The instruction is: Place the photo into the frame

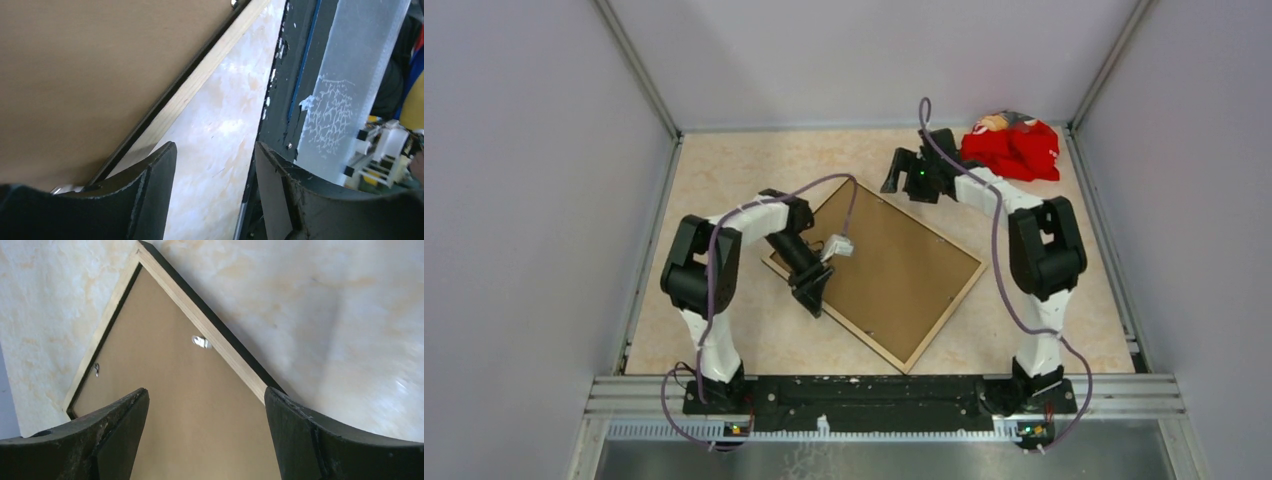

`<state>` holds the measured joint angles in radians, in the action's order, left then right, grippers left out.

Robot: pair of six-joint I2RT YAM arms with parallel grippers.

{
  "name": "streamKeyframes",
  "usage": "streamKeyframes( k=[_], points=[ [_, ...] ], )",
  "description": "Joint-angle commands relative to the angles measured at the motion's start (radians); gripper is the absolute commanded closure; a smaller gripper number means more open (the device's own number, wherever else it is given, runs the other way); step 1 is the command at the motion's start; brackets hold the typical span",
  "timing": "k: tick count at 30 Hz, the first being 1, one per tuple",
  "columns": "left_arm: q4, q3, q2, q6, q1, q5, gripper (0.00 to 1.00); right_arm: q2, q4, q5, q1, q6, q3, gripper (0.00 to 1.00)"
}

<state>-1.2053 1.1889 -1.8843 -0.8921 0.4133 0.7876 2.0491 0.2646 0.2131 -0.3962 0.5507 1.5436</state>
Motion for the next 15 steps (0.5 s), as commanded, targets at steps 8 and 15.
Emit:
streamKeyframes(
  k=[8, 15],
  points=[
    [0.004, 0.552, -0.166, 0.101, -0.400, -0.037, 0.46, -0.622, 0.159, -0.232, 0.080, 0.099, -0.510, 0.14],
    [0.050, 0.766, -0.409, 0.243, -0.501, 0.069, 0.56, -0.946, 0.241, -0.171, 0.115, 0.173, -0.830, 0.14]
  ],
)
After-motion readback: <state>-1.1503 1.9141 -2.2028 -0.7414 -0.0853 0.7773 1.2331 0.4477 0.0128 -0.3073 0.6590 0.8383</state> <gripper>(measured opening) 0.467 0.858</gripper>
